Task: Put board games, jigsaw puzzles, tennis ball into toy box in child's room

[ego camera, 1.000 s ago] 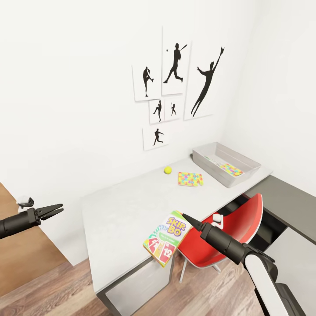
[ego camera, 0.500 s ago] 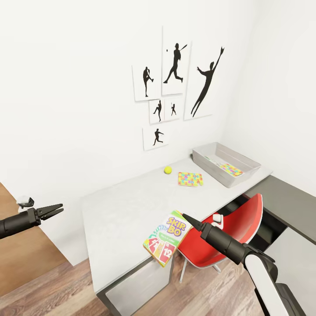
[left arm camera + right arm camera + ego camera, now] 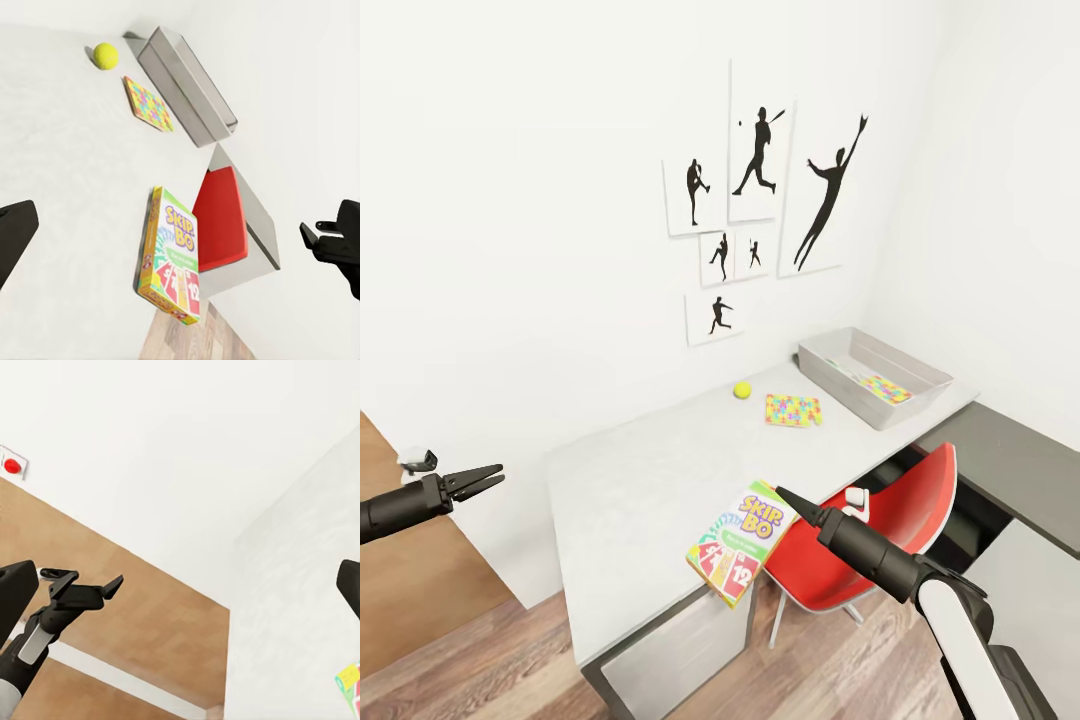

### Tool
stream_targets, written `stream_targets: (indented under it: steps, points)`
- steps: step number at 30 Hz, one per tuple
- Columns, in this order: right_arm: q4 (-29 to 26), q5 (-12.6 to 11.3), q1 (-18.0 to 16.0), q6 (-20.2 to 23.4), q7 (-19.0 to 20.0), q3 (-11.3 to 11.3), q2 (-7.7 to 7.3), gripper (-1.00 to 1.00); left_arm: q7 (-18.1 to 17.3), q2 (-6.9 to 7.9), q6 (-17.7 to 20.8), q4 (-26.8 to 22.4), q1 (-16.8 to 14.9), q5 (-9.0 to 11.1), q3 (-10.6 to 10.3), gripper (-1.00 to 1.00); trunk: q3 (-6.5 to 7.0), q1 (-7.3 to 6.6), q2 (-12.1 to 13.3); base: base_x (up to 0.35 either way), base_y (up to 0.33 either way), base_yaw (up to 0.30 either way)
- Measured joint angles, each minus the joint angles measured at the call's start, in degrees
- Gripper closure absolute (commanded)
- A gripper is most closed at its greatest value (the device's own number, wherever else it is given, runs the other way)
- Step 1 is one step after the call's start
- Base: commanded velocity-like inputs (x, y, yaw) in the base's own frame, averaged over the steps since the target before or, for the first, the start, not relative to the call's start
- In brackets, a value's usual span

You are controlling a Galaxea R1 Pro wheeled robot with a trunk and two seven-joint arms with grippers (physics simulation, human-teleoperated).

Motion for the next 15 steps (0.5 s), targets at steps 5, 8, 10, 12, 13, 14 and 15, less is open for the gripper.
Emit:
stream_targets:
  steps: [5,8,10,12,13,14,15]
  points:
    - [0.0,0.0,-0.01,0.0,0.01,0.0,0.06,-1.0,0.0,0.07,0.0,0.0,0.0,-0.04,0.02,-1.0,0.46,0.01,0.0,-0.068,0.0,0.0]
    - [0.0,0.0,-0.01,0.0,0.01,0.0,0.07,-1.0,0.0,0.08,0.0,0.0,0.0,-0.04,0.02,-1.0,0.73,0.01,0.0,-0.063,0.0,0.0]
    - [0.0,0.0,0.0,0.0,0.01,0.0,0.08,-1.0,0.0,0.08,0.04,0.0,0.0,-0.05,0.02,-1.0,0.92,0.0,0.0,-0.027,0.0,0.0]
    - [0.0,0.0,-0.01,0.0,0.02,0.0,0.08,-1.0,0.0,0.07,0.07,0.0,0.0,-0.02,0.03,-1.0,1.1,0.0,0.0,-0.014,0.0,0.0]
    - [0.0,0.0,0.0,0.0,0.02,0.0,0.08,-1.0,0.0,0.04,0.08,0.0,0.0,-0.02,0.03,-1.0,1.19,0.0,0.0,-0.009,0.0,0.0]
    - [0.0,0.0,0.0,0.0,0.01,0.0,0.08,-1.0,0.0,0.03,0.06,0.0,0.0,-0.02,0.03,-1.0,1.29,0.0,0.0,-0.006,0.0,0.0]
    - [0.0,0.0,0.01,0.0,0.01,0.0,0.08,-1.0,0.0,0.02,0.07,0.0,0.0,-0.03,0.02,-1.0,1.38,0.0,0.0,-0.004,0.0,0.0]
